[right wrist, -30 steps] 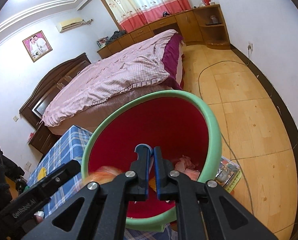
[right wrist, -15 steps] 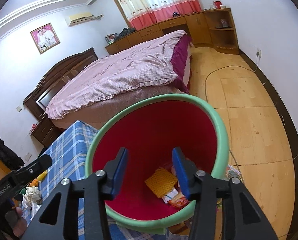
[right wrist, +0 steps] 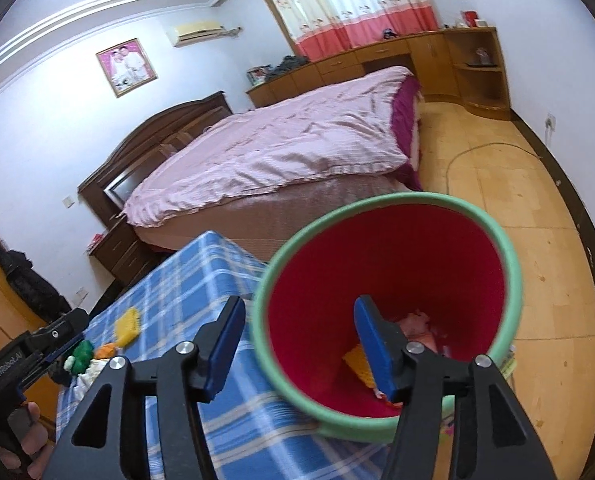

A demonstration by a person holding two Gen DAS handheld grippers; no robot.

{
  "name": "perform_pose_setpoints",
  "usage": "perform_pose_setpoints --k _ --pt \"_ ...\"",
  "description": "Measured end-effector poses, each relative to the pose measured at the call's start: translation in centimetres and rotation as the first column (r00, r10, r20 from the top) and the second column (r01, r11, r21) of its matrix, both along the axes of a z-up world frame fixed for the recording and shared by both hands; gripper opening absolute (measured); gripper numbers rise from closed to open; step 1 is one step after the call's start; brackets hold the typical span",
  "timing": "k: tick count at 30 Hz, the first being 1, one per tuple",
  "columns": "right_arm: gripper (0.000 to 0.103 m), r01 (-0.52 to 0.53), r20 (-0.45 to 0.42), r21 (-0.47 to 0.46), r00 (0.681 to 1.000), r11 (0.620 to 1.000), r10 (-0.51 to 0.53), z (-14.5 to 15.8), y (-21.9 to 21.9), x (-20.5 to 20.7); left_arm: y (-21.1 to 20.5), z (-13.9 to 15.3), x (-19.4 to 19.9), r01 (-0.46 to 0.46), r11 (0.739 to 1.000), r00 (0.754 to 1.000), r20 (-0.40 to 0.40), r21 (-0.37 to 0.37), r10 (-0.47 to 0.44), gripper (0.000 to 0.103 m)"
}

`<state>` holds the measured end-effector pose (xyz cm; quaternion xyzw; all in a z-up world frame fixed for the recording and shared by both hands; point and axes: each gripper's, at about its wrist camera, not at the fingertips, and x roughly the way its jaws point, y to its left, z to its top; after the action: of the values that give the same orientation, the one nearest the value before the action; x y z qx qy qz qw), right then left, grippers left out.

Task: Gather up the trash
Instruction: 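Move both tools back over the table toward the socks and crumpled paper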

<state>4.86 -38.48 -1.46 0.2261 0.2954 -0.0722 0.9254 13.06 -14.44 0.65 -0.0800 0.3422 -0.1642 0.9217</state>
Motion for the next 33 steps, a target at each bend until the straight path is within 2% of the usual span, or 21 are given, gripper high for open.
perform_pose_setpoints --k 5,19,24,33 --pt "0.064 -0.066 0.005 -0.021 0.998 0.998 0.066 1.2 3.2 0.7 3.2 0.1 -0.4 -0.035 0.999 0.999 -0.024 -0.011 0.034 0.051" --pt "0.067 -0.206 -0.004 -0.03 0.979 0.978 0.206 3.0 10.9 2.8 12.2 -0.4 -0.3 -0.19 0.98 0.981 -0.024 0.055 0.192 0.051" --pt "0.068 -0.222 -0.021 -0.034 0.975 0.975 0.221 2.8 12.7 3.7 15.5 -1.8 0.5 -0.248 0.965 0.967 -0.038 0.084 0.252 0.051" --pt "0.069 -0.223 -0.066 -0.018 0.973 0.975 0.221 0.9 15.4 5.6 18.9 -6.1 3.3 -0.25 0.966 0.955 -0.146 0.063 0.257 0.051"
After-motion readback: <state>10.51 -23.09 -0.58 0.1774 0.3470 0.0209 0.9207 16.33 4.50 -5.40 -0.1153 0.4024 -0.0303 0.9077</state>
